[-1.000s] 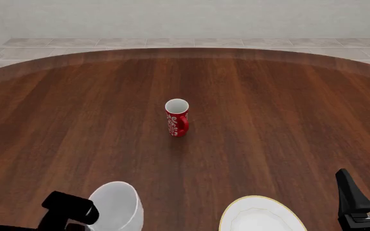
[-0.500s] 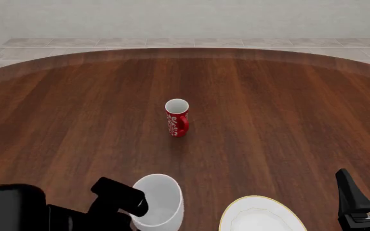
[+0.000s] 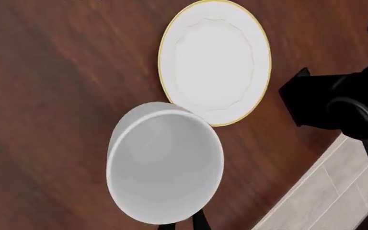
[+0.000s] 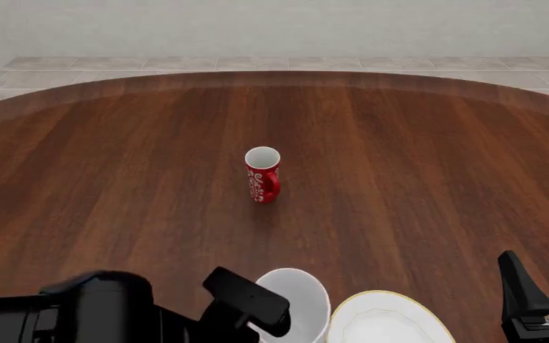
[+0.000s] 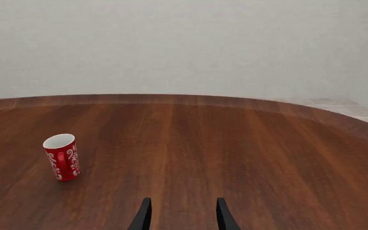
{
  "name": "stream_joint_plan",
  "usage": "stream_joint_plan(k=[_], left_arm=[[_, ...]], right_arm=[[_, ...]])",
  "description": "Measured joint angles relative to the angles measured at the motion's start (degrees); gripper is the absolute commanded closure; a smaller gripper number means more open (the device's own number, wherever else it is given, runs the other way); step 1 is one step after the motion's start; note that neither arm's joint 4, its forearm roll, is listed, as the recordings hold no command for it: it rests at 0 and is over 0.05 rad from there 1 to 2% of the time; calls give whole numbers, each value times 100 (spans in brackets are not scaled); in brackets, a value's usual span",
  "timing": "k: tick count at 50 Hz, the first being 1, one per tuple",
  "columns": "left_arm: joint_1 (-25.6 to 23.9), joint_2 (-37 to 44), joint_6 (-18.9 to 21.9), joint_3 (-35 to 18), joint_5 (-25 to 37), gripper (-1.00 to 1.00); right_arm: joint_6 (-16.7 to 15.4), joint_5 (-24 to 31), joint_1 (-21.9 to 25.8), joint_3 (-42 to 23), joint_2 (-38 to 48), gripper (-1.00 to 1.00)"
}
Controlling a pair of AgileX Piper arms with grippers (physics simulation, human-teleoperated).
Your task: Put the white mug on the plate.
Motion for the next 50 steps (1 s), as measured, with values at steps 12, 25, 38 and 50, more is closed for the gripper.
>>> stream_joint_plan(k=[12, 25, 38, 50], left_arm=[[-78, 275, 64, -245, -8, 100], [-109, 562, 186, -512, -8, 100], [-201, 894, 259, -797, -17, 100], [-317, 1279, 273, -1029, -105, 100]], right_arm=[[0, 0, 0, 0, -1, -100], [0, 0, 0, 0, -1, -100], [0, 0, 0, 0, 0, -100], [0, 0, 0, 0, 0, -100]])
